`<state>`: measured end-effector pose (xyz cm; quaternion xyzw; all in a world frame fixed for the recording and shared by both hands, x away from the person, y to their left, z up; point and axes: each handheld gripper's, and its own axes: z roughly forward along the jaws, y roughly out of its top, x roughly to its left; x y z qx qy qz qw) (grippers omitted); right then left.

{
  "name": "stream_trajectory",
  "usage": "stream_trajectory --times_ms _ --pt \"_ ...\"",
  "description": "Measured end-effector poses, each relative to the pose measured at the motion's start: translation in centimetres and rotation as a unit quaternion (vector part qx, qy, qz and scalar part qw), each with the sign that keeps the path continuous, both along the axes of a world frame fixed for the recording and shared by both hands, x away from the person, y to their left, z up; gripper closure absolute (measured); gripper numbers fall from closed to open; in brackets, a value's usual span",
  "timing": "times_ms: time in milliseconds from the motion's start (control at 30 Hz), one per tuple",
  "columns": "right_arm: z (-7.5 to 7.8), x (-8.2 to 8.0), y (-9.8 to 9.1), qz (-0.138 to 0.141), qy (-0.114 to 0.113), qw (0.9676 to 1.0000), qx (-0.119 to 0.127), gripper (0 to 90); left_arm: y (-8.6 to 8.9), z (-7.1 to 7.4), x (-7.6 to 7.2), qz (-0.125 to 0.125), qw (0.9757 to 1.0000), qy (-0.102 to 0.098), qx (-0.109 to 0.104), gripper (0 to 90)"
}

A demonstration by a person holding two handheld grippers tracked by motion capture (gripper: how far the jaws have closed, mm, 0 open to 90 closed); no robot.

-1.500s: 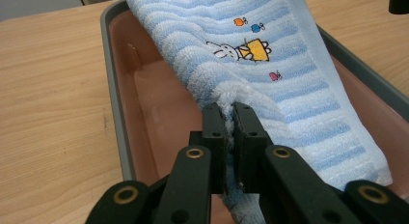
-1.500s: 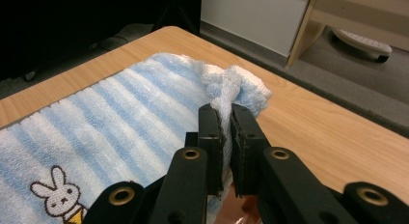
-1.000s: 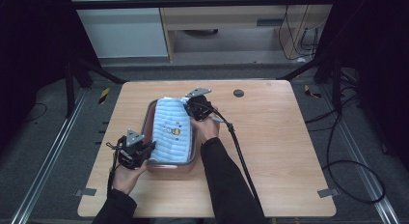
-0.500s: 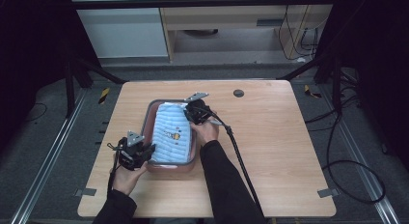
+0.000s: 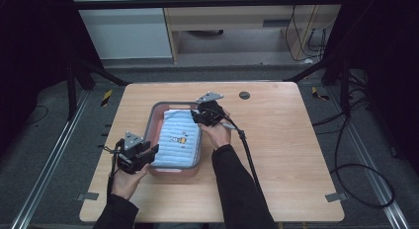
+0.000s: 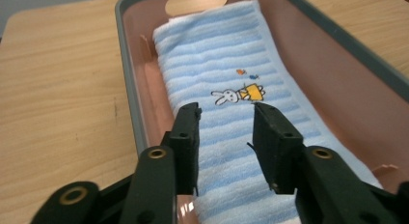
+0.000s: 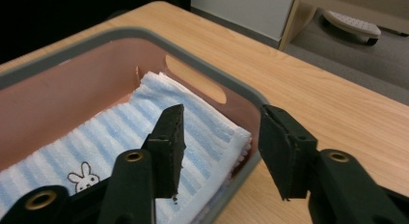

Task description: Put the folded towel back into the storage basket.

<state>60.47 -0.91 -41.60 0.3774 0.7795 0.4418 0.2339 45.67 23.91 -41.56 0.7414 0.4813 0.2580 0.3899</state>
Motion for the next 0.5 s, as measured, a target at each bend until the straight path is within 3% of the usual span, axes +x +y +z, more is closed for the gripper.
stream_trajectory --times_ms 200,300,500 --pt "0.9 -1.2 -2.1 -0.011 -0.010 0.9997 0.016 38.2 -0.1 0.5 -0.4 -0.019 0.9997 -0.012 -0.009 54.9" --pt "1.5 -2.4 -4.6 -0.021 -0.011 0.9992 0.034 29.8 -0.3 0.6 -0.6 -0.026 0.9995 -0.017 -0.008 48.0" --pt "1.3 -4.1 -8.0 -0.038 -0.012 0.9980 0.048 25.4 -0.4 0.6 -0.6 -0.031 0.9991 -0.029 0.001 38.4"
